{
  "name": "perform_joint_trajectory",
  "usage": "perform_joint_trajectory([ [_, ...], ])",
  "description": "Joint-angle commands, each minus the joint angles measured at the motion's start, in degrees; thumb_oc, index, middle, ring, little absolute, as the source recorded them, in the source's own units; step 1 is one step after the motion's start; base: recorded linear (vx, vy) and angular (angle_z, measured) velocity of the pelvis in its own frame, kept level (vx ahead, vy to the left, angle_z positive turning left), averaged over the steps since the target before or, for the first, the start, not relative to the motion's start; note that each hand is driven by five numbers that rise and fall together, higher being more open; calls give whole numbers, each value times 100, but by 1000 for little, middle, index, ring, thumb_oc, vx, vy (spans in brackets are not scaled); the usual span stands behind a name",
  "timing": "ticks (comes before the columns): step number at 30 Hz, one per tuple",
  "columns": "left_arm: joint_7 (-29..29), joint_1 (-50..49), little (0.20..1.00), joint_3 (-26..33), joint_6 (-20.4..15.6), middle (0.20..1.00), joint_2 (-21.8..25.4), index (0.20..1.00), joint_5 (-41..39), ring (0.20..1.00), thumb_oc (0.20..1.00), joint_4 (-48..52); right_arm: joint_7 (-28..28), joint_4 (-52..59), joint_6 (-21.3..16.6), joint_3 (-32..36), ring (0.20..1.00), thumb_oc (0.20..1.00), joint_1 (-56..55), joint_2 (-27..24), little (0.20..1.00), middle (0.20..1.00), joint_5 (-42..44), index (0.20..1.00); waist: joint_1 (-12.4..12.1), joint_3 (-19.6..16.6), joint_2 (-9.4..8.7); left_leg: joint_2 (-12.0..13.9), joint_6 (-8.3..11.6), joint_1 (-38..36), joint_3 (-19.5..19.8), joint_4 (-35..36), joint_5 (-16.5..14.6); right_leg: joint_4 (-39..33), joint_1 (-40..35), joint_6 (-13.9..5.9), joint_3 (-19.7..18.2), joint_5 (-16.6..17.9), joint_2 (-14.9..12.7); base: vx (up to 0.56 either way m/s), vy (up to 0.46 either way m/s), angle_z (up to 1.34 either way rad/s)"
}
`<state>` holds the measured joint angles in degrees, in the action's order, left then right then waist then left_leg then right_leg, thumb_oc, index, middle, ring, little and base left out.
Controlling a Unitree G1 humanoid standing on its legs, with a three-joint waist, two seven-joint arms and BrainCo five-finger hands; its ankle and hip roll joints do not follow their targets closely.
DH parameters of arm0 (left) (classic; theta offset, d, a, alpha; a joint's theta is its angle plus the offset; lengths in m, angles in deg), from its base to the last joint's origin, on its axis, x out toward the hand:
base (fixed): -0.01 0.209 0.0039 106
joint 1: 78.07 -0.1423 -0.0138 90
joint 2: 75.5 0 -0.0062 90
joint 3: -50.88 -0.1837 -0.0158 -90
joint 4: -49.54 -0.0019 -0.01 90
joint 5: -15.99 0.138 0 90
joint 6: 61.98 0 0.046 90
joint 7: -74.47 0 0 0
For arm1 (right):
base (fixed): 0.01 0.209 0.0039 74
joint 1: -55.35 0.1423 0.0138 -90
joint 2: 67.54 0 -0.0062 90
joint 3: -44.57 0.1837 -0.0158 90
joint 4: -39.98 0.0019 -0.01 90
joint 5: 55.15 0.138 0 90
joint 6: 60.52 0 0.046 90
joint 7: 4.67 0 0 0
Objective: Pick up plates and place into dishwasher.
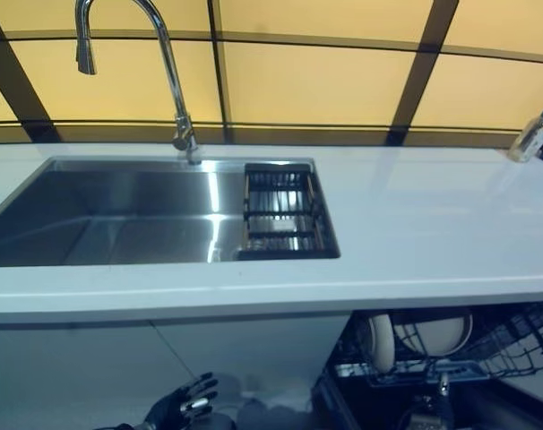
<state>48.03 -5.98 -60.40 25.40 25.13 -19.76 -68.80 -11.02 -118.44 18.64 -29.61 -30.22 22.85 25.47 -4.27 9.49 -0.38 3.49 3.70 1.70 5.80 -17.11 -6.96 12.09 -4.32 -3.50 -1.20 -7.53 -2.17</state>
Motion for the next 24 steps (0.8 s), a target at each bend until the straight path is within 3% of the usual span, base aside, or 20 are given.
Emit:
perform_joint_trajectory([
  [1,-107,-121,1000,54,-127,1000,269,1000,-121,1000,1000,580,134,-26,-41,1,1000,1000,374,-346,1000,1000,17,1000,-188,103,23,1,-424,214,-47,3,228,-211,398,-387,66,954,-146,5,-31,3],
  [15,141,228,1000,78,24,1000,782,1000,-416,1000,1000,1200,71,148,-225,67,1000,1000,1123,-667,1000,1000,586,1000,-492,532,-109,96,-413,704,197,-173,322,-274,580,-319,164,1140,14,-32,-48,10],
  [24,72,364,1000,-18,-177,1000,971,1000,-599,1000,1000,1234,43,334,-120,40,1000,1000,1553,-966,1000,1000,721,1000,-535,763,-206,116,-395,885,239,-189,379,-365,673,-270,260,1261,10,-71,-26,5],
])
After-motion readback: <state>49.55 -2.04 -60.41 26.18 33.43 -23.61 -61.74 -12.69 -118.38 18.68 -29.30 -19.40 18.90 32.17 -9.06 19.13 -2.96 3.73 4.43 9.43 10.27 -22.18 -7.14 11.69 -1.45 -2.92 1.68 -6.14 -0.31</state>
